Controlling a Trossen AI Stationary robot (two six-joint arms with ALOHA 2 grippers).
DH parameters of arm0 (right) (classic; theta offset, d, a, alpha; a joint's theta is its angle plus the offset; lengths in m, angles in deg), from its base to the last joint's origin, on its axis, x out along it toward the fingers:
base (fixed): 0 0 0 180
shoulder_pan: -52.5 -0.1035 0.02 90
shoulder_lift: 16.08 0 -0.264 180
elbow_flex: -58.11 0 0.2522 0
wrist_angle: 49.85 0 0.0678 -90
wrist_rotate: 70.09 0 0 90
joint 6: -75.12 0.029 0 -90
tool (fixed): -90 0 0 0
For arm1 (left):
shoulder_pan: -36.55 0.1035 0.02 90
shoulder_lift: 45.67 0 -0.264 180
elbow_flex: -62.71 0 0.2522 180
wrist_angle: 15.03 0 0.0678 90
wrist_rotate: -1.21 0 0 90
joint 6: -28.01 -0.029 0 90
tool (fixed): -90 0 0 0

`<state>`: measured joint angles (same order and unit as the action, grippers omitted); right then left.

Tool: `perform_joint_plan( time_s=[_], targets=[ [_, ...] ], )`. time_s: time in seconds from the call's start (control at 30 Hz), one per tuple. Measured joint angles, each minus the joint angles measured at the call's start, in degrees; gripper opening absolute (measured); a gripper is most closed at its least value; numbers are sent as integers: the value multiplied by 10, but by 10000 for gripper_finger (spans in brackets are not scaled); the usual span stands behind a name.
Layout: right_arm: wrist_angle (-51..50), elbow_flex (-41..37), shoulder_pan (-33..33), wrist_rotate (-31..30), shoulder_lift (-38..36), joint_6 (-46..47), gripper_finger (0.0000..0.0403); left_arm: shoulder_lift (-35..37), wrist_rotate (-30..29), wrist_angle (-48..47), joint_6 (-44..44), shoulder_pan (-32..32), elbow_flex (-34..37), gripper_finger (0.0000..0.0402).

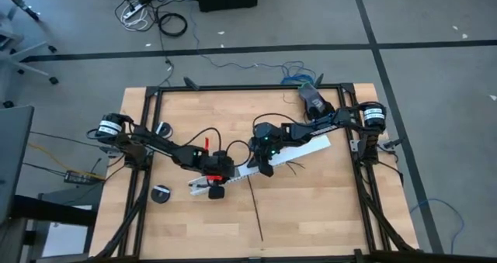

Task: Ziptie cables
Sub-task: Close the lid on the cable duct

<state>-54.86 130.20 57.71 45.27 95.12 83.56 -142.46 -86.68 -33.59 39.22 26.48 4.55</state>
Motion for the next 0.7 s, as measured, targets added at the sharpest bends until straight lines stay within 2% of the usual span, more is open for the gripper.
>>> perform_joint_plan(
  time_s=[0.13, 0.47, 0.7],
  targets=[
    [19, 35, -6, 19, 43, -13, 0, 0, 1, -8, 2, 0, 0, 0],
    [-5, 57, -5, 24, 42, -26, 0, 0, 0, -10, -2, 2, 0, 0],
    [-20, 57, -5, 28, 41, -28, 0, 14, -27, -1, -23, -3, 1, 1]
  ],
)
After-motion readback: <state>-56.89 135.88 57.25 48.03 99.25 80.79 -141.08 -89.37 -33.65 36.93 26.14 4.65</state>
